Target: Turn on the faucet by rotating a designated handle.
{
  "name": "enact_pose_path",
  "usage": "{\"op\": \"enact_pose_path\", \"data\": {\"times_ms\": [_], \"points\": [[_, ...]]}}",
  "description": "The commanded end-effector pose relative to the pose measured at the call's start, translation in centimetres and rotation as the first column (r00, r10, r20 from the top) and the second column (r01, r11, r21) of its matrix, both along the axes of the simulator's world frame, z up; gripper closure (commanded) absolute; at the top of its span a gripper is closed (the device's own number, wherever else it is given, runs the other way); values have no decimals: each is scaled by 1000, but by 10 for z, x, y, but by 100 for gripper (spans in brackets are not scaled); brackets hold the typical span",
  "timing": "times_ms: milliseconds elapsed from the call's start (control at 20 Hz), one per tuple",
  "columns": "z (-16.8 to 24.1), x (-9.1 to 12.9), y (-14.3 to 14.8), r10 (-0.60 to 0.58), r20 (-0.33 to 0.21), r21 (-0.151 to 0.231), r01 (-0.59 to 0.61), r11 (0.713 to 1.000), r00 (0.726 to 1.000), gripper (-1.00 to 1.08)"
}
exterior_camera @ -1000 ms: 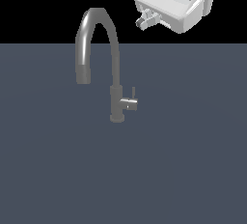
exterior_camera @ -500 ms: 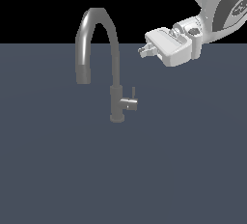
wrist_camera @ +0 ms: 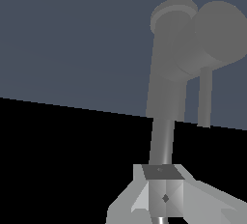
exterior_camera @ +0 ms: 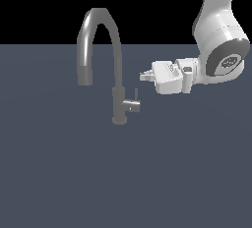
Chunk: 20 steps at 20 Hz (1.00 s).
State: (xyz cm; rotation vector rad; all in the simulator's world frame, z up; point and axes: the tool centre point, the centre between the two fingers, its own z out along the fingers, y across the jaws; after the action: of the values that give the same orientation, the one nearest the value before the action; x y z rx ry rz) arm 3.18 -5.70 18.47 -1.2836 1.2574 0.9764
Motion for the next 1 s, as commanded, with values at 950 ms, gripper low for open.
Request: {"op": "enact_pose_path", "data": {"times_ms": [950], "points": [[-48,3,13,-127,-115,137,143,980,985,108]]}}
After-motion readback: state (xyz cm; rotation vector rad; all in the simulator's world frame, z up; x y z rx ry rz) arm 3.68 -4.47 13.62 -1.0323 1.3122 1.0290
